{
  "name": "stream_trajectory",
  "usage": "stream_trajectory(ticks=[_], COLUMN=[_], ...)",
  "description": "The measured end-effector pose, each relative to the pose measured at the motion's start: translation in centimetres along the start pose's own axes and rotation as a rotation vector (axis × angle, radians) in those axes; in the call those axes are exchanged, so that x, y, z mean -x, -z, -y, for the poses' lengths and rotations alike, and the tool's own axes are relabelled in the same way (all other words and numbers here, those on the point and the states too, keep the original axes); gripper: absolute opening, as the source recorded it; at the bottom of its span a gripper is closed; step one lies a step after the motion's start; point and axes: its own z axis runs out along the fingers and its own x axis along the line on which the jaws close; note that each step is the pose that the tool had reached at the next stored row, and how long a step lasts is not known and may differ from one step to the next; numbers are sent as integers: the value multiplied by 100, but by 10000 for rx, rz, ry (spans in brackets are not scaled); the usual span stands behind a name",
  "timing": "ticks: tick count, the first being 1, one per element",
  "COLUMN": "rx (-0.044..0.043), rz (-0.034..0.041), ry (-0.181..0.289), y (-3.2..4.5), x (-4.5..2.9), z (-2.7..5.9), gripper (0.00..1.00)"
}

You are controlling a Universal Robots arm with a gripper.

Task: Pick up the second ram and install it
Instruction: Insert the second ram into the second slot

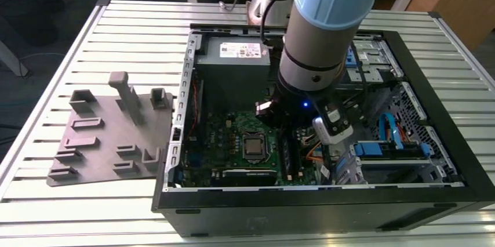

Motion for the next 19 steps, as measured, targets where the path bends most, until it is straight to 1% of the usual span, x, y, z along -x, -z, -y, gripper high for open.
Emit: stream_trajectory(ticks=[5,6,8,9,15,19], rx=[-17,-60,-324,-406,-416,-414], rz=[0,0,3,5,3,3], ry=[0,0,2,3,1,3], y=[-2,-2,-1,-3,-14,-24], x=[30,30,31,34,50,51], z=[-2,-3,-2,-4,-19,-57], gripper=[11,11,11,11,11,11])
